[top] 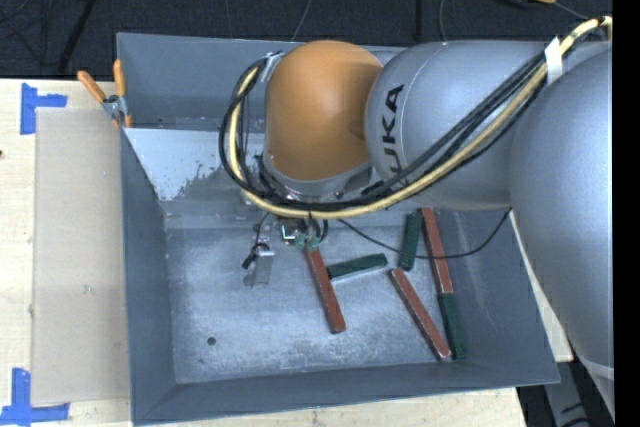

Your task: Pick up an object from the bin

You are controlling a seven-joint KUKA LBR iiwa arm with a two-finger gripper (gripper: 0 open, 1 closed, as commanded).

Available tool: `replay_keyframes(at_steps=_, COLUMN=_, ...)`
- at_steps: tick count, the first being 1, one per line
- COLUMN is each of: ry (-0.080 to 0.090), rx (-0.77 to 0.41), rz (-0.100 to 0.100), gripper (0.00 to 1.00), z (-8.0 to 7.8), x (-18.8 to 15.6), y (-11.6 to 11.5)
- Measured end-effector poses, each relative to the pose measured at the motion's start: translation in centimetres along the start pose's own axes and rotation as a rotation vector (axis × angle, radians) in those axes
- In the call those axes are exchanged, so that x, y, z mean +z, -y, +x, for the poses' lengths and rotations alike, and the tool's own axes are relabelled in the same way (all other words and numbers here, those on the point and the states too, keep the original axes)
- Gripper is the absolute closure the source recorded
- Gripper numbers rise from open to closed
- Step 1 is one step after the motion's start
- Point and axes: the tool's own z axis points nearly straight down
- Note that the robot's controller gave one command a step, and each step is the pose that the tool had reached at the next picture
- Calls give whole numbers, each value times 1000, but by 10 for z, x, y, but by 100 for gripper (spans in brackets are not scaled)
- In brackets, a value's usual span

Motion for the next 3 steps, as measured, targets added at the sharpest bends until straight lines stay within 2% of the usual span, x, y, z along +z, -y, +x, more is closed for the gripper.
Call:
replay_keyframes(at_steps=1, ry=1, rx=109, rz=3, gripper=0, z=-28, x=97, y=78)
replay_keyframes(at_steps=2, ry=6, rx=56, rz=3, gripper=0, z=-28, x=106, y=169)
replay_keyframes(at_steps=3, ry=8, rx=53, rz=-2, gripper=100, z=-28, x=105, y=164)
